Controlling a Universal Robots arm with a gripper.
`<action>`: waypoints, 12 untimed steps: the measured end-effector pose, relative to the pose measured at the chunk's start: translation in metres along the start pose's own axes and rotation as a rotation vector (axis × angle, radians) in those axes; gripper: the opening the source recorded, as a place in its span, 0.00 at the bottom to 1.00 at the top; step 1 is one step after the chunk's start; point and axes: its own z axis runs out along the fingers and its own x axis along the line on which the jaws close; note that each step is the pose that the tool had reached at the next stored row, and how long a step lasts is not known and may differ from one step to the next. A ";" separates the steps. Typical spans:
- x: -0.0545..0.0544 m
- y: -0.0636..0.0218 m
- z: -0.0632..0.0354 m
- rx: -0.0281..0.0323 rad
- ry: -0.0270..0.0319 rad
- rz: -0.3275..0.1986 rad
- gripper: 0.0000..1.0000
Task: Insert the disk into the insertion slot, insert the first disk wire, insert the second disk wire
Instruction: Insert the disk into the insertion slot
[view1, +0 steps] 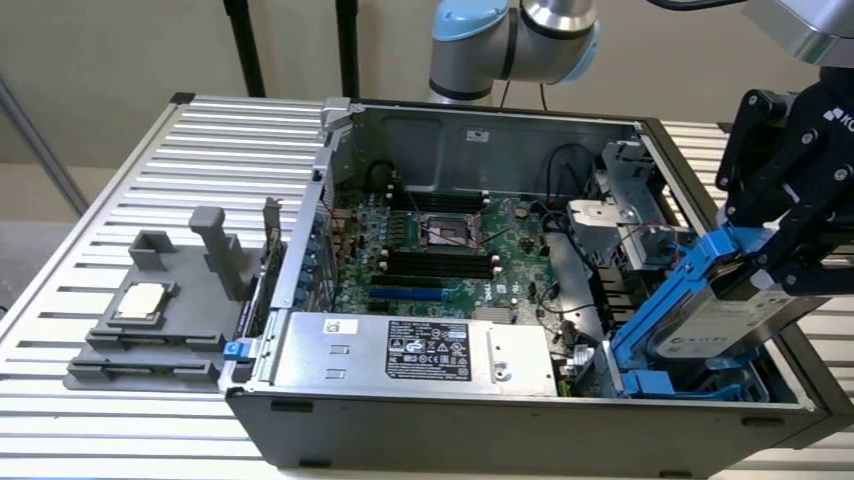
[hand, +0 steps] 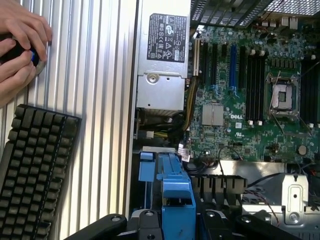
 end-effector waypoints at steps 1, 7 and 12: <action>0.000 0.0000 0.0005 0.0000 0.0004 0.000 0.32; 0.000 -0.0001 0.0027 0.0000 0.0026 0.000 0.32; 0.001 -0.0002 0.0060 0.0000 0.0029 0.000 0.32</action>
